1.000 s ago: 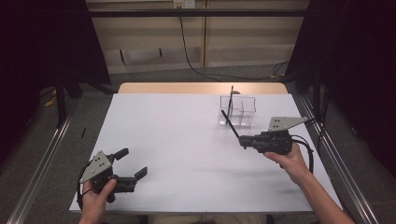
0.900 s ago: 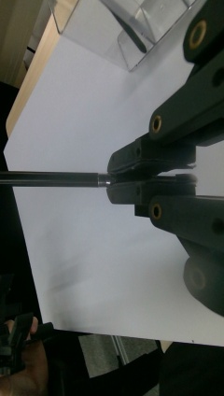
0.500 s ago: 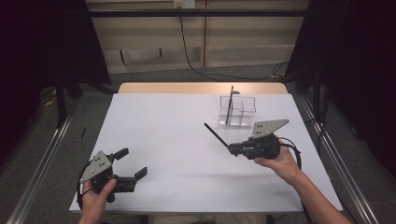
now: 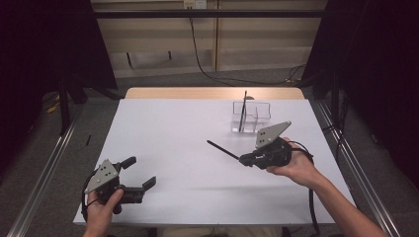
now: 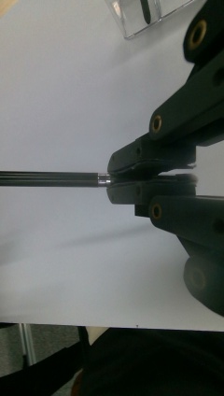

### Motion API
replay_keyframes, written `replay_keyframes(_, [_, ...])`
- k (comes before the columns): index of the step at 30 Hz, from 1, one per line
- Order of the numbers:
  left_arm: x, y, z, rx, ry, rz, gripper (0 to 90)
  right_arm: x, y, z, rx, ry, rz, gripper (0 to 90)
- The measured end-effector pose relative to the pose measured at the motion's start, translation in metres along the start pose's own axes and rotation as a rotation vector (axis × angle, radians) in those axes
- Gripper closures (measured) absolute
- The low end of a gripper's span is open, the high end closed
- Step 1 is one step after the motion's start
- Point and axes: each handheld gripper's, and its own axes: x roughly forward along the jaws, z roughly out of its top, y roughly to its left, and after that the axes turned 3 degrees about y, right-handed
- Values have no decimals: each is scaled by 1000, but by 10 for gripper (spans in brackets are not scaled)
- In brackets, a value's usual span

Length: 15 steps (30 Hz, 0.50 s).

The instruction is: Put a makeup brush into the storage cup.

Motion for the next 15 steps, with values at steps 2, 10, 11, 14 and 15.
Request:
replay_keyframes(2, [0, 0, 0, 0, 0, 0, 22, 1, 1, 4, -17, 22, 6, 840])
replay_keyframes(10, [0, 0, 0, 0, 0, -2, 22, 10, 5, 16, -85, 165, 40, 840])
replay_keyframes(11, [0, 0, 0, 0, 0, -2, 22, 11, 5, 17, -91, 181, 55, 840])
replay_keyframes(14, [0, 0, 1, -2, -5, -5, 22, 14, 3, 20, -102, 224, 62, 839])
replay_keyframes(15, [0, 0, 0, -3, -4, -5, 22, 16, 3, 21, -106, 247, 61, 840])
